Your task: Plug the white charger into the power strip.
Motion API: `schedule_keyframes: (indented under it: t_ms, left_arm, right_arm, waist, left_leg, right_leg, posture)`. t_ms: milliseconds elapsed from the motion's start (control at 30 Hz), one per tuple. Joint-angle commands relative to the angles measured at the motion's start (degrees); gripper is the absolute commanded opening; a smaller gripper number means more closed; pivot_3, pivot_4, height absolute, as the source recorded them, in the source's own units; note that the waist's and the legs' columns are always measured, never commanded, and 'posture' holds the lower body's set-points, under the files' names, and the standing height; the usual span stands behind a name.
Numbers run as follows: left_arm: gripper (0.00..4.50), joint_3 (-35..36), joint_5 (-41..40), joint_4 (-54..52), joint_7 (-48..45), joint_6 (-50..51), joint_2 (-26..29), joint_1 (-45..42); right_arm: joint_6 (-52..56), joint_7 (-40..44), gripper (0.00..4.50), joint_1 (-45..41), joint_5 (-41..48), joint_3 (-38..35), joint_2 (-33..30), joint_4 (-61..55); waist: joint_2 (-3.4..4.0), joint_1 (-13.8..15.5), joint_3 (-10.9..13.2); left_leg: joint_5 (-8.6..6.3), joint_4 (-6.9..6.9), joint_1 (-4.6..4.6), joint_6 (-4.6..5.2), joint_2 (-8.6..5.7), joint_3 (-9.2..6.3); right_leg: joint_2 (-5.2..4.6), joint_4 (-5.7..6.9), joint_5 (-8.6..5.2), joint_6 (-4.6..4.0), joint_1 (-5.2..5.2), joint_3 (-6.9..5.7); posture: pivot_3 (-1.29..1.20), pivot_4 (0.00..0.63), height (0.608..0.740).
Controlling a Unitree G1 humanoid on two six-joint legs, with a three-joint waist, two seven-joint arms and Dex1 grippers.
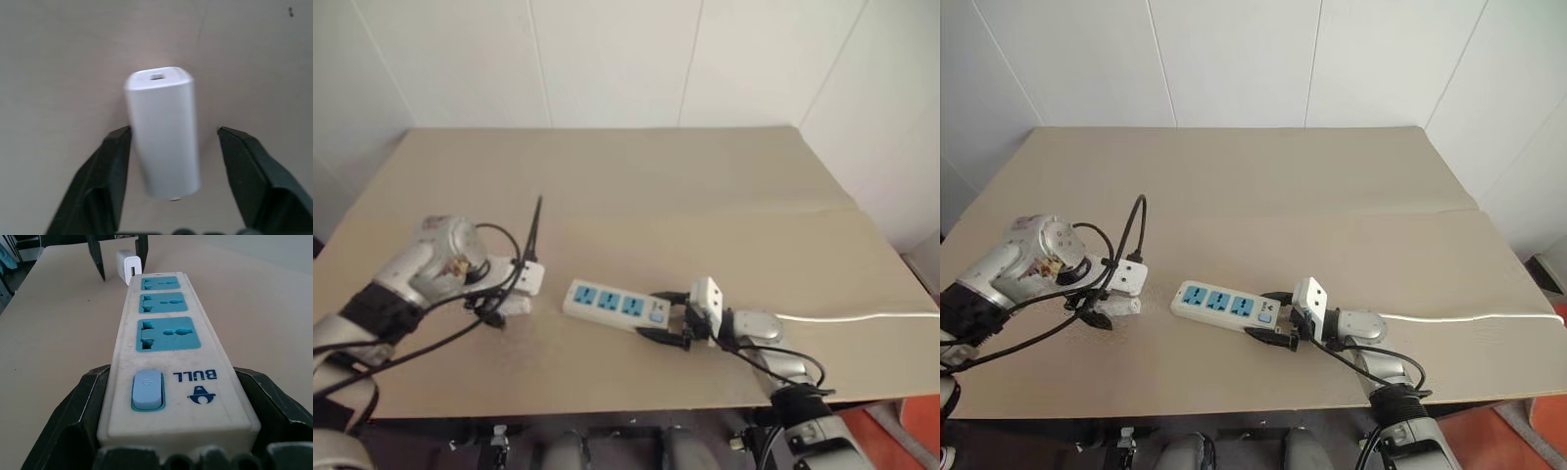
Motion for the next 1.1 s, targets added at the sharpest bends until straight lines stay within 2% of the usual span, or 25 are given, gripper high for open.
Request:
schedule_keyframes:
  t_ms: [33,167,300,500,633,767,1100]
  left_arm:
    - [4.37,2.6,1.3,-1.3,-1.9,0.2,0.9,-0.5]
    - [4.48,-0.8,-0.8,-3.0,-2.9,5.6,2.4,-5.9]
    - [4.48,-5.8,-8.2,-4.7,-2.9,13.5,3.5,-12.5]
    - [4.48,-17.1,-12.0,-3.0,-2.9,18.3,4.6,-19.6]
    - [4.48,-20.4,-7.2,2.9,-2.9,22.6,-1.6,-22.4]
    - [4.48,-20.0,-3.0,6.3,-2.9,23.1,-5.0,-21.9]
    - [4.48,-19.8,4.2,7.2,-2.9,23.3,-8.8,-18.9]
  right_arm:
    - [1.7,0.2,3.42,1.0,-0.9,2.0,-0.1,0.7]
    - [1.7,0.4,3.42,0.8,-1.1,2.2,0.0,1.8]
    - [1.2,1.3,3.42,0.4,-1.4,2.8,0.0,2.6]
    - [0.9,1.0,3.42,0.4,-1.3,2.7,0.4,2.9]
    - [1.4,1.5,3.42,0.7,-0.9,2.5,-0.3,2.4]
    - [1.8,1.4,3.42,0.7,-0.8,2.3,-0.5,2.0]
    - [3.1,1.2,3.42,1.6,-0.3,2.3,-0.7,0.4]
  waist:
    - [0.0,0.1,0.0]
    - [-0.02,0.1,0.0]
    - [-0.02,0.0,0.0]
    - [-0.02,-0.4,0.0]
    - [-0.02,0.1,0.0]
    - [-0.02,-0.1,0.0]
    - [-0.02,0.2,0.0]
  left_leg:
    - [0.0,0.0,0.02,0.0,0.0,0.01]
    - [0.0,0.01,0.02,0.0,0.01,0.0]
    - [0.0,0.02,0.05,0.0,0.0,0.01]
    - [0.0,-0.01,0.2,0.01,0.01,0.05]
    - [0.0,0.01,0.2,0.01,-0.01,0.05]
    - [0.0,0.01,0.2,0.01,-0.01,0.09]
    - [0.0,0.0,0.18,0.01,-0.02,0.13]
  right_leg:
    - [0.01,0.0,0.0,0.0,0.0,0.01]
    - [0.03,0.02,-0.01,-0.01,0.0,0.02]
    - [0.04,0.02,-0.01,0.0,0.02,0.07]
    - [0.1,0.08,-0.03,0.01,0.07,0.23]
    - [0.11,0.07,-0.03,0.02,0.1,0.27]
    - [0.17,0.07,-0.04,0.01,0.04,0.38]
    - [0.18,0.05,-0.05,0.02,0.03,0.5]
  posture:
    - [0.0,0.15,0.74]
    - [0.0,0.15,0.74]
    - [0.0,0.15,0.74]
    - [0.0,0.15,0.74]
    - [0.0,0.15,0.74]
    - [0.0,0.15,0.74]
    - [0.0,0.15,0.74]
